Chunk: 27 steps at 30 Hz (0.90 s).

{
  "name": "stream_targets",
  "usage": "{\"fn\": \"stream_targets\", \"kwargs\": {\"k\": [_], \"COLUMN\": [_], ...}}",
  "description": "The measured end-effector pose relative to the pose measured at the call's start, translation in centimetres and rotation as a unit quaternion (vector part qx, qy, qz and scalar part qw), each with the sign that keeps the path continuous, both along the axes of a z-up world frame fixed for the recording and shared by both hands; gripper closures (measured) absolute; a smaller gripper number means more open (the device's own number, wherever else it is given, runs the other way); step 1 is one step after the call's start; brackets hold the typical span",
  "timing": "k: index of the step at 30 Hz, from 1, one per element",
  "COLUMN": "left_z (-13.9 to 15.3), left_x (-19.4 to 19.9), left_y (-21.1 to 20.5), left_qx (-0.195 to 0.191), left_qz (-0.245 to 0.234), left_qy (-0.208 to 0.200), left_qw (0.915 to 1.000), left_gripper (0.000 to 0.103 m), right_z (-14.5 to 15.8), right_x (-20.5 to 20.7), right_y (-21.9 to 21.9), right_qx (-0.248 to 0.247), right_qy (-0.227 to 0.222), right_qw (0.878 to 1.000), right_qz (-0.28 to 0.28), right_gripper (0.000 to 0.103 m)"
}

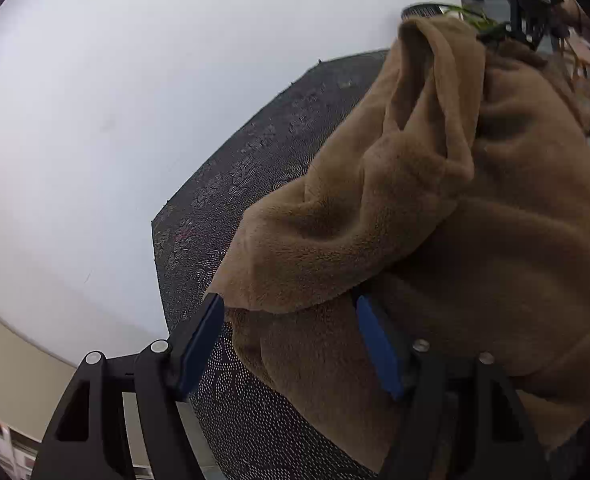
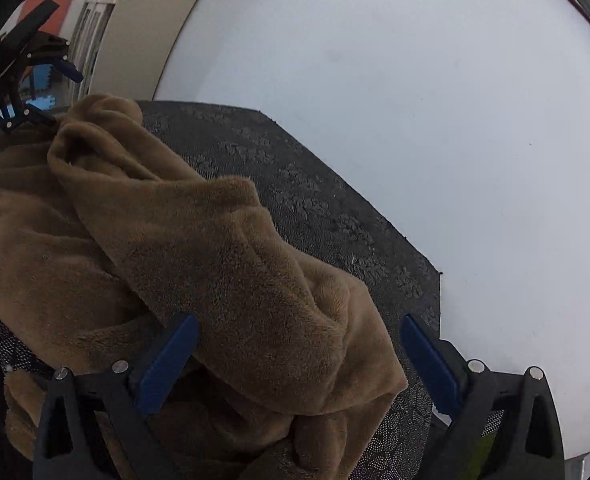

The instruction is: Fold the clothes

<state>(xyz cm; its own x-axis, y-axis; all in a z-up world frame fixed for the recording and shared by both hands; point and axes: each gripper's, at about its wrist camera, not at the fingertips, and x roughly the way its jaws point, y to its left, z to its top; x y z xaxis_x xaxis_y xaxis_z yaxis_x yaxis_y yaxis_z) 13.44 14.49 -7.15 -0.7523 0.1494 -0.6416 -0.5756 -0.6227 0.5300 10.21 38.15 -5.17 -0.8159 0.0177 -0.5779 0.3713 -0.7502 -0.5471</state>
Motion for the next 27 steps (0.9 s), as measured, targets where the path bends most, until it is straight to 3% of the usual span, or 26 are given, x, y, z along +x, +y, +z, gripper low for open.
{"fn": "stream_targets", "kwargs": {"k": [4,10,11,12,14,15,18,20,27], "left_z": [-1.3,-2.2,-1.8,-1.3,-0.1,0.8,4.1,6.0,8.7], "left_x": [-1.9,-2.9,-2.9,-3.0,-3.8,-4.1,-4.4,-4.3,-4.1], "left_y": [1.7,3.7,3.6,3.5,2.8,2.3,0.8,0.3,0.4], "left_qx": [-0.040,-0.040,-0.023,-0.005,0.043,0.073,0.163,0.199,0.246], "left_qz": [-0.010,-0.026,-0.018,-0.010,0.030,0.049,0.081,0.084,0.107], "left_qy": [0.016,0.051,0.052,0.053,0.043,0.044,0.054,0.064,0.064], "left_qw": [0.9990,0.9975,0.9982,0.9985,0.9977,0.9951,0.9818,0.9743,0.9612], "left_gripper": [0.030,0.031,0.044,0.065,0.083,0.086,0.087,0.087,0.087], "right_z": [-0.3,-0.3,-0.2,-0.1,0.0,0.1,0.6,1.0,1.7], "right_x": [-0.3,-1.0,-0.9,-0.9,-0.7,-0.4,0.1,0.0,-2.9], "right_y": [0.3,2.1,2.8,3.4,4.1,4.2,4.3,4.2,3.1], "right_qx": [-0.005,-0.048,-0.057,-0.066,-0.088,-0.096,-0.114,-0.118,-0.130], "right_qy": [0.008,0.032,0.033,0.031,0.021,0.015,-0.003,-0.010,-0.042], "right_qw": [1.000,0.995,0.994,0.993,0.992,0.992,0.992,0.993,0.989], "right_qz": [-0.022,-0.083,-0.089,-0.092,-0.085,-0.078,-0.045,-0.021,0.060], "right_gripper": [0.001,0.001,0.001,0.001,0.001,0.001,0.001,0.001,0.001]}}
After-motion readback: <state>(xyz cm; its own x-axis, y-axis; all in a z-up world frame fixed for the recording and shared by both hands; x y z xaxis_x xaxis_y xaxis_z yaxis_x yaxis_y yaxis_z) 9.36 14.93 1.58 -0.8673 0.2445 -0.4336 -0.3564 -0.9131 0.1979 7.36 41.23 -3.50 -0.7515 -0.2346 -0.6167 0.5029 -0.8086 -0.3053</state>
